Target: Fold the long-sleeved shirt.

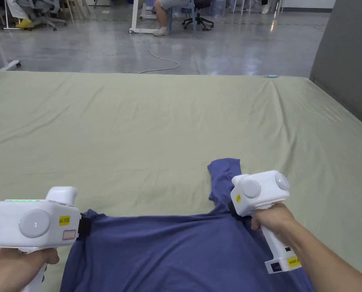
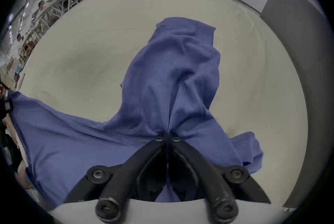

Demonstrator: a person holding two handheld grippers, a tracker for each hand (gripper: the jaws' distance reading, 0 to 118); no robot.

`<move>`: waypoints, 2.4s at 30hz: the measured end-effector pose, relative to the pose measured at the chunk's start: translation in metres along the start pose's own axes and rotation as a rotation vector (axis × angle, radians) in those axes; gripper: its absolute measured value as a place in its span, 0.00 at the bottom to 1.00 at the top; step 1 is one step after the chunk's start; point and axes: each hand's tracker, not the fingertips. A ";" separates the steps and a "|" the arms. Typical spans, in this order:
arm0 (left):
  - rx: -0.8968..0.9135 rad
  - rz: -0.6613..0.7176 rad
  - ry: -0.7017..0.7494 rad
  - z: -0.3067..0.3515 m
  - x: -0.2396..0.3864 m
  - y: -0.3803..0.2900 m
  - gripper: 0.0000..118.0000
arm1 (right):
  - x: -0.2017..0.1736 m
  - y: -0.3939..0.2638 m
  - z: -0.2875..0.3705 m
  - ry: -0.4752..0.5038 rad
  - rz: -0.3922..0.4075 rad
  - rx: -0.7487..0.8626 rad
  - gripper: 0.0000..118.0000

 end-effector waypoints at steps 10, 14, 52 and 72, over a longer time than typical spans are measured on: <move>0.195 -0.008 -0.042 0.067 0.008 0.044 0.00 | 0.035 0.005 0.154 0.088 -0.019 0.304 0.00; 0.333 -0.001 -0.072 0.113 0.018 0.081 0.00 | 0.048 0.021 0.239 0.079 -0.024 0.472 0.00; 0.628 0.078 -0.021 0.182 0.048 0.303 0.00 | 0.078 0.207 0.383 -0.065 -0.233 0.827 0.00; 0.493 0.027 -0.023 0.141 0.031 0.111 0.00 | 0.041 0.011 0.303 0.023 -0.084 0.663 0.00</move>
